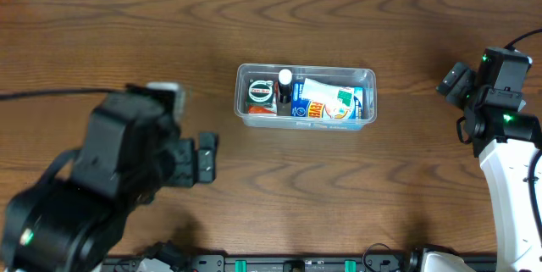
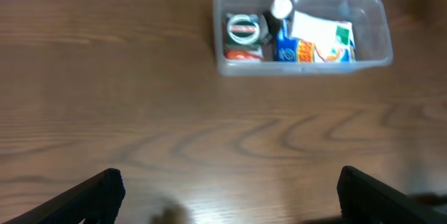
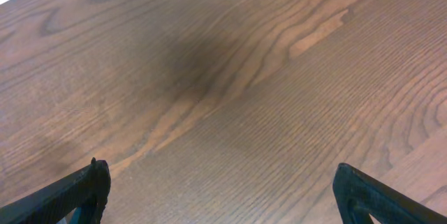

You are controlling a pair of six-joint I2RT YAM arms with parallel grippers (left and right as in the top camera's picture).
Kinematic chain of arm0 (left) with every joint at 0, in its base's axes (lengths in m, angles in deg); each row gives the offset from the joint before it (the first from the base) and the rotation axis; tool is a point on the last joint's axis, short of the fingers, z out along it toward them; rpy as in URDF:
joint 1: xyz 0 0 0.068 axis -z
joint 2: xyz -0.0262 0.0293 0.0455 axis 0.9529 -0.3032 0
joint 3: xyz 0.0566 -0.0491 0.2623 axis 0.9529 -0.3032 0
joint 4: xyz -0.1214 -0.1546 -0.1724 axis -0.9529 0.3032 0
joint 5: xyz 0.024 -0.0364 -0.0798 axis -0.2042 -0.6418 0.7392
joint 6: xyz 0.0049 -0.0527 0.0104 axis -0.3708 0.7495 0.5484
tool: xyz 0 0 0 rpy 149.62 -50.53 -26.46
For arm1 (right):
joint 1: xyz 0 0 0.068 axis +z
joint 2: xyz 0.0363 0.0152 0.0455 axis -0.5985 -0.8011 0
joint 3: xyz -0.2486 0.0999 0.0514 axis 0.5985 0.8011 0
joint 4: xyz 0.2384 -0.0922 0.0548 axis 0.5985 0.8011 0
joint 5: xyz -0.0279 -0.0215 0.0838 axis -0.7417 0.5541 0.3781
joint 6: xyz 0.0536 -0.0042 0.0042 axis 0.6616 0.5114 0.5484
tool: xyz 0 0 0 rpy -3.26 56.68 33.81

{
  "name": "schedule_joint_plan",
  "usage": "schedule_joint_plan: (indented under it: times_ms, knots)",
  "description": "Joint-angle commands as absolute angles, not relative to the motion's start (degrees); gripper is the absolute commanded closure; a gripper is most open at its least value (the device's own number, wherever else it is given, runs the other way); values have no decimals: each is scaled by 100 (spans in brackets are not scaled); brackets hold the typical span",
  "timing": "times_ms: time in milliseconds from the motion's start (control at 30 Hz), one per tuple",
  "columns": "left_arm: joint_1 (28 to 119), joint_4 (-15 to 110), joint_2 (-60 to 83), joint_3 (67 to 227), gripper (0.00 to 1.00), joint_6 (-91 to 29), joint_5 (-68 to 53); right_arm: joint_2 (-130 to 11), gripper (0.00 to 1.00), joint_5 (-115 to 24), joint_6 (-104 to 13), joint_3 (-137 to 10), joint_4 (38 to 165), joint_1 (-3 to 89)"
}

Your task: Pack container

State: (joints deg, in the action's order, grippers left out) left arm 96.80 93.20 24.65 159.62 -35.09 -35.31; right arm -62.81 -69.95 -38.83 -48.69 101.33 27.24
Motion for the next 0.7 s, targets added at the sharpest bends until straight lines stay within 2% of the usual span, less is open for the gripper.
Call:
schedule_joint_plan:
  times_ms: [0, 100, 200, 400, 667]
  knots:
    - [9669, 9339, 2753, 15997, 2, -3583, -4106, -6281, 1, -7010, -3830, -4880, 10141, 2702]
    - [9632, 9204, 2983, 15901, 2, -3590, -4480, -6281, 1, -7010, -3830, -4880, 10141, 2702]
    - [9159, 8714, 3326, 15418, 2, -3614, -4565, -6281, 1, -7010, -3830, -4880, 10141, 2702]
    - [8060, 6203, 4240, 13409, 2, -3691, -4519, -6281, 1, -7010, -3830, -4880, 10141, 2702]
    - [7905, 3184, 5479, 10622, 2, -3691, -4514, -6281, 1, -7010, -3830, -4880, 10141, 2702]
